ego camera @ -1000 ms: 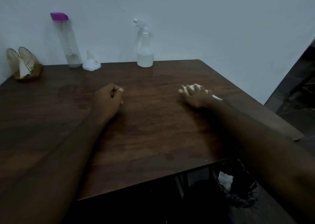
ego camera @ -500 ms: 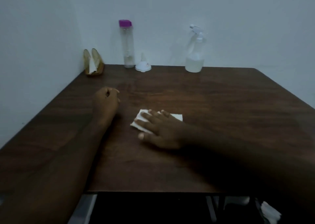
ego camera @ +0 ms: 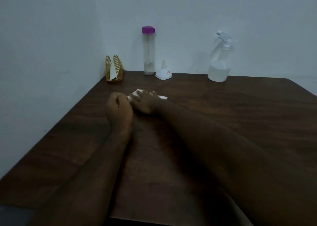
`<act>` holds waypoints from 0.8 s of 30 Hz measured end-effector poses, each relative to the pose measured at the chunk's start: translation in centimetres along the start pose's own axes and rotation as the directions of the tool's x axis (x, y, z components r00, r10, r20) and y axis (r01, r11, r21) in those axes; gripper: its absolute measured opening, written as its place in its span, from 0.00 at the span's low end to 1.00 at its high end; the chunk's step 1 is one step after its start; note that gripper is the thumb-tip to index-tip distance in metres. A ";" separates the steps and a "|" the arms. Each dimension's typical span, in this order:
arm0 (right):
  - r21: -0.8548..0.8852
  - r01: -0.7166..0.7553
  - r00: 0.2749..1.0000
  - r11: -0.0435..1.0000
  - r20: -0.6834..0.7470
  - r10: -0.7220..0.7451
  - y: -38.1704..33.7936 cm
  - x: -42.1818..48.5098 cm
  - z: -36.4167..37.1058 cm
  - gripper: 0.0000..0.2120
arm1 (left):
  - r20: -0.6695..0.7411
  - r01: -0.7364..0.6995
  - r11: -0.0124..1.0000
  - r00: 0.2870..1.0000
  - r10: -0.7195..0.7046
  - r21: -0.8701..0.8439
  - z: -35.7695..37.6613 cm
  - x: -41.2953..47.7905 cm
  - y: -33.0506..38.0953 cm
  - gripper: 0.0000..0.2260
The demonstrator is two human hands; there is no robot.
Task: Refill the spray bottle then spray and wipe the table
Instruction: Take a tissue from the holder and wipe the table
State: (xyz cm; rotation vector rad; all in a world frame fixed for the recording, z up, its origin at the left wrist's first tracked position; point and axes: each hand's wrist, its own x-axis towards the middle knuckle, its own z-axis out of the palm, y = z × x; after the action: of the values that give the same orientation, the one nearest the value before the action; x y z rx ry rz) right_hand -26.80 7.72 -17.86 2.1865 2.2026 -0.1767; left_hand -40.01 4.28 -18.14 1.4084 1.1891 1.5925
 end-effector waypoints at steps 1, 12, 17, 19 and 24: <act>0.016 -0.077 0.997 0.997 -0.009 0.078 1.4 0.1 -0.2 0.30 | 0.015 0.008 1.000 1.000 -0.008 -0.012 0.1 -0.1 0.0 0.11; 0.032 -0.068 0.997 0.997 0.029 0.067 2.6 -11.5 0.1 0.30 | 0.192 0.006 0.996 0.981 -0.023 0.084 0.6 -0.3 0.6 0.12; 0.082 0.079 0.995 0.993 0.054 -0.083 -0.3 -22.3 3.0 0.31 | 0.355 -0.156 0.972 0.931 0.086 0.174 0.1 -2.2 1.4 0.12; 0.090 -0.056 0.998 0.994 0.039 0.053 4.1 -26.0 2.4 0.29 | 0.417 -0.209 0.962 0.901 0.119 0.176 -0.2 -3.5 1.9 0.12; 0.052 -0.582 0.813 0.812 -0.003 0.583 17.7 -38.1 1.5 0.36 | 0.552 -0.288 0.948 0.816 0.170 0.134 0.5 -8.1 4.3 0.12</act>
State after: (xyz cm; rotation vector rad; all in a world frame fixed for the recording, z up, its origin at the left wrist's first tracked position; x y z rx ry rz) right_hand -8.85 -30.27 -16.45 2.7701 1.4302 -0.1862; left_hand -37.79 -4.54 -16.91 2.0376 0.8854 1.1114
